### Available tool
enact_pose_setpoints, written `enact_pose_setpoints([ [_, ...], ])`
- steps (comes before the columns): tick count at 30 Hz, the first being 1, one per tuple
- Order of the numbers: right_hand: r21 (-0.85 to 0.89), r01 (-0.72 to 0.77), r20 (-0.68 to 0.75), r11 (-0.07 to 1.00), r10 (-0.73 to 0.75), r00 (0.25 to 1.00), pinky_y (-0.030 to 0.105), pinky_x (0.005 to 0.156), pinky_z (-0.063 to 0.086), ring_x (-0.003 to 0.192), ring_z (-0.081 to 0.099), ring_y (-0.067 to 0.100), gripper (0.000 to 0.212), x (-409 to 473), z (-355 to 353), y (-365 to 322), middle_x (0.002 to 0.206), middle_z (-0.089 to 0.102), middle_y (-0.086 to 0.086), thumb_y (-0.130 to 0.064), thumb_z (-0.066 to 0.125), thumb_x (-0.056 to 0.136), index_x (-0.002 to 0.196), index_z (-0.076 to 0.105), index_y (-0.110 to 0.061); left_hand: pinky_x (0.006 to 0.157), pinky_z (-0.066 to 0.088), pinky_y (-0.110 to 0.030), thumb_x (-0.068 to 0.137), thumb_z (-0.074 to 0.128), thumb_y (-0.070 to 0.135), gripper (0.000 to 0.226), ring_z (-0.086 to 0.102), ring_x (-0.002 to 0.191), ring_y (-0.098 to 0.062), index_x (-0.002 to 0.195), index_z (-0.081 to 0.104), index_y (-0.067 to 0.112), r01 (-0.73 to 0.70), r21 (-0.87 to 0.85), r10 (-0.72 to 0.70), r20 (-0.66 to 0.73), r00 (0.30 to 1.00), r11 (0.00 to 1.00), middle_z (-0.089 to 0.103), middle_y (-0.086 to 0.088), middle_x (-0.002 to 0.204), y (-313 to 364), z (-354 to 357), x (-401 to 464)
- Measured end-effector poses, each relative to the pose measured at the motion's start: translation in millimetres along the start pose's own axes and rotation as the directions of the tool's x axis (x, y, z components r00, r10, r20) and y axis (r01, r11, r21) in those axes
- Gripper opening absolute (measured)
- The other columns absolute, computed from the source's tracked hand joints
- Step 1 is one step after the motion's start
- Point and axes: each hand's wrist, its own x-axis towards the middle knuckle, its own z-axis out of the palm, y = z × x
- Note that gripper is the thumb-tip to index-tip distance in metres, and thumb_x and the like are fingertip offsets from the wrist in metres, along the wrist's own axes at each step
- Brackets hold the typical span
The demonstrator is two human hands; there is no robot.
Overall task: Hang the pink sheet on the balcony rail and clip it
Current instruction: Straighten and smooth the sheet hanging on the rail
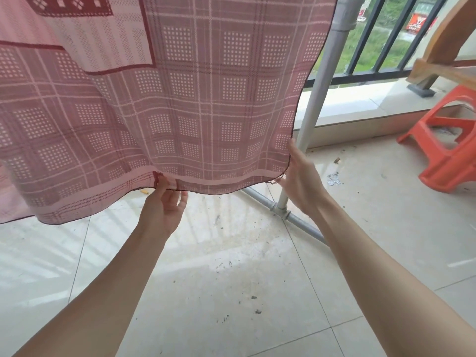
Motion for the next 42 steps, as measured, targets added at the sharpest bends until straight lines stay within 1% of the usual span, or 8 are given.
enact_pose_setpoints([
  [7, -0.098, 0.043, -0.128, 0.994, -0.056, 0.990, 0.019, 0.069, 0.050, 0.076, 0.068, 0.008, 0.018, 3, -7, 3, 0.081, 0.074, -0.002, -0.013, 0.053, 0.092, 0.087, 0.069, -0.005, 0.076, 0.046, -0.026, 0.091, 0.054, 0.013, 0.011, 0.060, 0.080, -0.005, 0.081, 0.057, 0.016, -0.009, 0.038, 0.011, -0.050, 0.999, 0.999, 0.068, 0.010, 0.059, -2, -4, 2],
  [13, -0.039, 0.077, -0.292, 0.996, -0.085, 0.953, 0.031, 0.088, 0.051, 0.077, 0.068, 0.015, 0.010, 5, -35, -6, 0.076, 0.075, 0.001, -0.002, 0.063, 0.083, 0.080, 0.072, -0.005, 0.074, 0.047, -0.027, 0.089, 0.057, 0.010, 0.007, 0.061, 0.083, -0.009, 0.083, 0.058, 0.014, 0.056, 0.050, -0.055, -0.033, 0.998, 0.997, 0.069, 0.004, 0.073, -21, 10, 4],
  [19, -0.023, 0.092, -0.475, 0.995, -0.092, 0.875, 0.037, 0.097, 0.048, 0.081, 0.065, 0.019, 0.006, 14, -50, -10, 0.072, 0.072, -0.002, -0.004, 0.066, 0.081, 0.078, 0.069, -0.007, 0.078, 0.048, -0.027, 0.088, 0.058, 0.014, 0.005, 0.060, 0.087, -0.011, 0.083, 0.059, 0.014, 0.107, 0.108, -0.107, -0.005, 0.994, 0.988, 0.063, 0.002, 0.087, -39, 20, -6],
  [25, 0.042, 0.028, -0.543, 0.999, 0.000, 0.840, 0.028, 0.078, 0.046, 0.065, 0.053, 0.007, 0.016, -5, -15, 17, 0.071, 0.058, -0.006, -0.027, 0.063, 0.088, 0.083, 0.055, -0.013, 0.087, 0.048, -0.033, 0.086, 0.060, 0.031, 0.023, 0.060, 0.107, -0.018, 0.106, 0.060, 0.020, 0.156, 0.434, -0.196, 0.049, 0.979, 0.887, 0.060, 0.001, 0.119, -13, -14, -17],
  [28, 0.029, -0.200, -0.465, 0.979, 0.190, 0.865, 0.035, 0.084, 0.046, 0.087, 0.052, 0.016, 0.028, -39, 23, 63, 0.093, 0.049, -0.001, -0.041, 0.055, 0.090, 0.097, 0.047, -0.015, 0.089, 0.048, -0.035, 0.087, 0.058, 0.025, 0.025, 0.058, 0.111, -0.020, 0.112, 0.059, 0.019, 0.209, 0.485, -0.258, 0.036, 0.966, 0.849, 0.060, -0.001, 0.124, 1, -48, -29],
  [32, -0.005, -0.472, -0.115, 0.882, 0.468, 0.876, 0.034, 0.083, 0.049, 0.102, 0.055, 0.022, 0.034, -76, 96, 102, 0.111, 0.055, 0.009, -0.038, 0.052, 0.091, 0.108, 0.053, -0.009, 0.093, 0.047, -0.036, 0.087, 0.059, 0.014, 0.034, 0.060, 0.108, -0.021, 0.120, 0.055, 0.014, 0.293, 0.494, -0.299, -0.070, 0.952, 0.819, 0.062, -0.003, 0.121, 12, -102, -54],
  [37, 0.062, -0.563, 0.257, 0.824, 0.532, 0.807, 0.037, 0.090, 0.050, 0.108, 0.058, 0.018, 0.048, -72, 174, 97, 0.119, 0.061, 0.005, -0.044, 0.057, 0.084, 0.121, 0.054, -0.012, 0.085, 0.054, -0.042, 0.059, 0.074, 0.000, 0.034, 0.065, 0.104, -0.019, 0.092, 0.069, 0.006, 0.172, 0.041, -0.174, 0.065, 0.983, 0.984, 0.067, -0.007, 0.115, 67, -155, -71],
  [42, 0.306, -0.561, 0.249, 0.769, 0.504, 0.827, 0.029, 0.077, 0.048, 0.088, 0.061, 0.013, 0.008, -54, 224, 92, 0.089, 0.065, -0.002, -0.022, 0.058, 0.090, 0.097, 0.060, -0.020, 0.091, 0.047, -0.040, 0.069, 0.046, 0.018, 0.021, 0.065, 0.095, -0.018, 0.081, 0.063, 0.016, -0.003, -0.125, 0.020, 0.130, 0.991, 0.992, 0.065, 0.000, 0.092, 121, -170, -96],
])
